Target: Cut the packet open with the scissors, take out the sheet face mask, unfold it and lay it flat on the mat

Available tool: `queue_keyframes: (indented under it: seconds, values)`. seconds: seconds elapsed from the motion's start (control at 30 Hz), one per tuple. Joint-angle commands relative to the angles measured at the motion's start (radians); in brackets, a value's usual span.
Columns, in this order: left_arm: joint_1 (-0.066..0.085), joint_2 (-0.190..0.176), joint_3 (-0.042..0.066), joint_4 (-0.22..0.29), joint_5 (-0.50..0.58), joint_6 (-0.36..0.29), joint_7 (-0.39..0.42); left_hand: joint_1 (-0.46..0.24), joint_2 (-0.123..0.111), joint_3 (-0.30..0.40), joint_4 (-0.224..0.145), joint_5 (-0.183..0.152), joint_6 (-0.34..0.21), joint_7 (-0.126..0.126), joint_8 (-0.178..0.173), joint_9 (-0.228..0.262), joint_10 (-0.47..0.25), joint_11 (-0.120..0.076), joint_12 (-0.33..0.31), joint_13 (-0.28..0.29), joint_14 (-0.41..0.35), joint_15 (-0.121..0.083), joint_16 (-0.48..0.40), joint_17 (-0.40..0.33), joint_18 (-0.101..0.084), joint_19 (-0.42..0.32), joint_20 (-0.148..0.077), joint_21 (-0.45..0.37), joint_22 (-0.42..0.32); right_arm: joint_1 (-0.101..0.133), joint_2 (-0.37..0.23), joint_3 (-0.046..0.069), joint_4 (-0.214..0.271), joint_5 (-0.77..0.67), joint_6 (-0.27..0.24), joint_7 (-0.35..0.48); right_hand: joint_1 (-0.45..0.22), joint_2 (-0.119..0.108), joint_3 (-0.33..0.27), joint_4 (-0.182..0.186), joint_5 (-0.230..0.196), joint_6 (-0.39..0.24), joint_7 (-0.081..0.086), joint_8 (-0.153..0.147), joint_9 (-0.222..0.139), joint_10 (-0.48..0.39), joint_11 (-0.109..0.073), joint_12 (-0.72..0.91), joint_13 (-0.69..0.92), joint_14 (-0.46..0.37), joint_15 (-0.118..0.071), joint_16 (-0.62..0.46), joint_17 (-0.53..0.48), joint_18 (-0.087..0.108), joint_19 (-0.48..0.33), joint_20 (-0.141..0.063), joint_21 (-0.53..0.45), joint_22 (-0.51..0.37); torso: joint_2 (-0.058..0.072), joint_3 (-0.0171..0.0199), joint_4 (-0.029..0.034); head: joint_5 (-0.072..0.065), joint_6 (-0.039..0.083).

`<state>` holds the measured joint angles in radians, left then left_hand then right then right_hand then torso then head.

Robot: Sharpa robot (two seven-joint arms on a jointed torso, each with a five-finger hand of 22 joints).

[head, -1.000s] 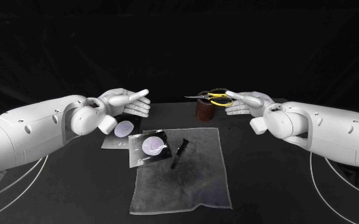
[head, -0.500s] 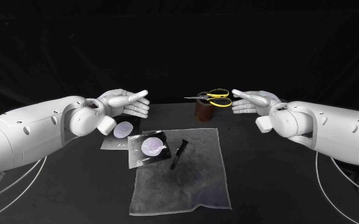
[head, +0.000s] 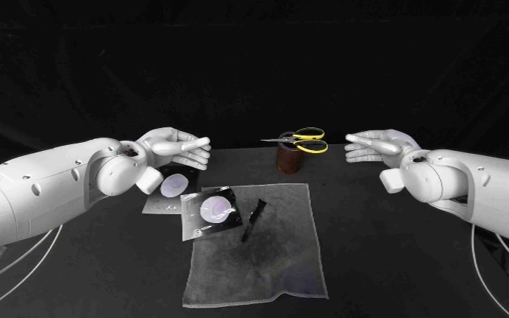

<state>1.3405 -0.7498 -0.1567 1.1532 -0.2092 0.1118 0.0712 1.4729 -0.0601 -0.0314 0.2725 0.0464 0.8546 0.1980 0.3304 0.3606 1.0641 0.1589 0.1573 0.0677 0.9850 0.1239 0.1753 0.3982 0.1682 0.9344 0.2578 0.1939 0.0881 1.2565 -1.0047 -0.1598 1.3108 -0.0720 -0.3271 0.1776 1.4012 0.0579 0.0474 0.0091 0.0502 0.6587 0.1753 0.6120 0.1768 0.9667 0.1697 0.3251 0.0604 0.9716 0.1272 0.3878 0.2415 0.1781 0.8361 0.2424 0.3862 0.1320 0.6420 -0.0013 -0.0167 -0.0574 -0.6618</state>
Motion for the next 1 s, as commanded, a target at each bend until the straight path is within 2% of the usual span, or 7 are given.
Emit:
queue_keyframes:
  seconds: [0.03,0.07,0.2,0.33,0.47,0.63,1.0]
  values:
    - [0.0,-0.006,0.001,0.01,-0.089,-0.017,0.037,0.049,-0.007,0.016,0.001,0.003,0.004,-0.011,-0.003,-0.006,0.002,-0.011,0.005,-0.001,0.036,-0.009,0.027,0.01,0.017,0.041,-0.015,0.028,0.011,-0.007,-0.037,-0.002,0.056,-0.083,-0.031,0.117,0.055,0.001,0.102,-0.06,0.002,0.092,0.044,-0.081,-0.047,0.058,-0.016,-0.065,-0.002,0.047,-0.022,-0.029,-0.022,0.003,0.039,-0.026,0.029,0.013,-0.001,-0.0009,-0.0017,0.008,-0.004]
    - [0.0,-0.009,0.001,0.012,-0.104,-0.019,0.039,0.073,-0.011,0.024,0.001,0.003,0.007,-0.014,-0.007,-0.01,0.004,-0.014,0.004,-0.002,0.056,-0.015,0.045,0.017,0.017,0.063,-0.025,0.043,0.018,-0.01,-0.052,-0.003,0.077,-0.105,-0.027,0.126,0.055,-0.002,0.13,-0.071,-0.004,0.109,0.043,-0.096,-0.055,0.071,-0.018,-0.079,-0.001,0.057,-0.023,-0.036,-0.028,0.002,0.041,-0.031,0.036,0.017,-0.001,-0.0012,-0.0018,0.011,-0.005]
    - [-0.002,-0.017,0.001,0.022,-0.151,-0.024,0.043,0.133,-0.023,0.047,-0.001,0.003,0.016,-0.02,-0.015,-0.02,0.016,-0.023,0.003,-0.002,0.108,-0.033,0.098,0.039,0.016,0.109,-0.05,0.082,0.037,-0.028,-0.098,-0.007,0.151,-0.205,-0.004,0.133,-0.03,-0.071,0.372,-0.187,0.009,0.236,0.027,-0.198,-0.101,0.192,-0.04,-0.178,0.0,0.164,-0.049,-0.092,-0.06,-0.013,0.021,-0.069,0.2,0.121,-0.004,-0.0018,-0.0032,0.026,-0.016]
    - [-0.005,-0.027,0.001,0.037,-0.202,-0.034,0.044,0.164,-0.038,0.066,0.01,0.003,0.027,-0.023,-0.024,-0.03,0.029,-0.029,-0.001,-0.002,0.132,-0.046,0.151,0.066,0.013,0.135,-0.071,0.122,0.059,-0.058,-0.134,-0.01,0.229,-0.325,0.026,0.123,-0.069,-0.076,0.441,-0.233,0.01,0.284,0.017,-0.232,-0.106,0.245,-0.05,-0.209,0.003,0.228,-0.064,-0.107,-0.055,-0.015,-0.017,-0.091,0.354,0.225,-0.006,-0.0019,-0.0044,0.037,-0.026]
    - [-0.01,-0.039,0.0,0.058,-0.276,-0.057,0.046,0.165,-0.05,0.074,0.015,0.003,0.032,-0.022,-0.031,-0.038,0.032,-0.031,-0.009,-0.002,0.141,-0.052,0.2,0.093,0.013,0.165,-0.087,0.172,0.088,-0.09,-0.159,-0.014,0.308,-0.431,0.046,0.111,-0.096,-0.076,0.462,-0.255,0.011,0.314,0.006,-0.252,-0.103,0.284,-0.063,-0.224,0.005,0.305,-0.085,-0.093,-0.028,-0.004,-0.026,-0.1,0.466,0.298,-0.01,-0.0007,-0.0043,0.048,-0.038]
    - [-0.024,-0.057,0.0,0.091,-0.406,-0.12,0.047,0.137,-0.074,0.076,0.015,0.002,0.031,-0.018,-0.045,-0.048,0.016,-0.034,-0.02,0.0,0.16,-0.068,0.375,0.2,0.008,0.208,-0.117,0.33,0.188,-0.123,-0.163,-0.017,0.395,-0.542,0.056,0.1,-0.124,-0.076,0.468,-0.272,0.011,0.347,-0.014,-0.266,-0.093,0.331,-0.087,-0.232,0.011,0.432,-0.12,-0.025,0.041,0.007,0.033,-0.124,0.564,0.352,-0.012,0.0004,-0.0055,0.055,-0.055]
    - [-0.057,-0.07,-0.005,0.16,-0.607,-0.244,0.017,0.106,-0.079,0.049,0.015,0.003,0.037,-0.027,-0.041,-0.045,0.06,-0.051,0.059,0.023,0.15,-0.086,0.589,0.314,0.011,0.142,-0.13,0.566,0.357,-0.142,-0.081,-0.017,0.45,-0.716,0.049,0.062,-0.166,-0.085,0.482,-0.284,0.012,0.366,-0.034,-0.299,-0.07,0.394,-0.113,-0.243,0.045,0.501,-0.15,0.208,0.224,0.006,0.121,-0.153,0.627,0.387,-0.007,-0.0018,-0.005,0.07,-0.077]
